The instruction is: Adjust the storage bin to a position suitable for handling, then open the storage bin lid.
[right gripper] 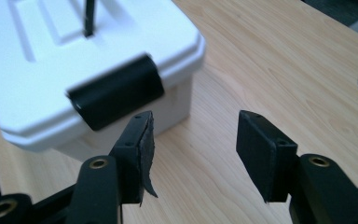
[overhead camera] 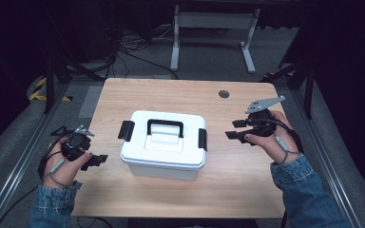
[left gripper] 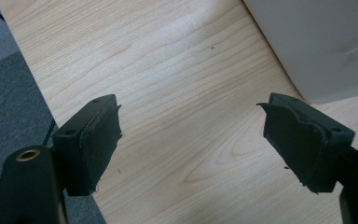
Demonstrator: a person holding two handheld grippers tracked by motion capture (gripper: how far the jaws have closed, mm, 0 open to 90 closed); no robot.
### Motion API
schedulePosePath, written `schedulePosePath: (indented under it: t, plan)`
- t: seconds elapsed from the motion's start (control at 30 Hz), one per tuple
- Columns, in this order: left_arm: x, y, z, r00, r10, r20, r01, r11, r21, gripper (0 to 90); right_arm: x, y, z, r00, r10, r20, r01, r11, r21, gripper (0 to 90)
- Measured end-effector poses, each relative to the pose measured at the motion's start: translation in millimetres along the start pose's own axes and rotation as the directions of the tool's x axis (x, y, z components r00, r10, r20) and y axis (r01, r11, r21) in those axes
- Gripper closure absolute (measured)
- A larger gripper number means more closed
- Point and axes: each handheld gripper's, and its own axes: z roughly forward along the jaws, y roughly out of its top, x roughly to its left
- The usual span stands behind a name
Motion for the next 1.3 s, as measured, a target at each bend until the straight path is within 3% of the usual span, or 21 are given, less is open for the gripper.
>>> schedulePosePath:
  t: [0.23, 0.6, 1.3]
  plan:
    - [1.3, -0.4, 0.1, 1.0, -0.006, 0.002, 0.006, 1.0, 0.0, 19.0, 20.8, 35.4, 14.8, 0.9944, -0.071, -0.078, 0.07, 0.997, -0.013, 48.3]
    - [1.6, 1.3, 1.1, 1.0, -0.002, 0.009, 0.002, 1.0, 0.0, 18.9, 43.3, 71.3, 48.2, 0.9793, -0.122, -0.162, 0.124, 0.992, 0.005, 49.0]
    - [-1.4, 9.5, 9.5, 0.9992, 0.03, 0.025, -0.031, 0.9993, 0.019, 18.9, 59.0, 98.1, 104.1, 0.9617, -0.149, -0.23, 0.156, 0.988, 0.013, 52.8]
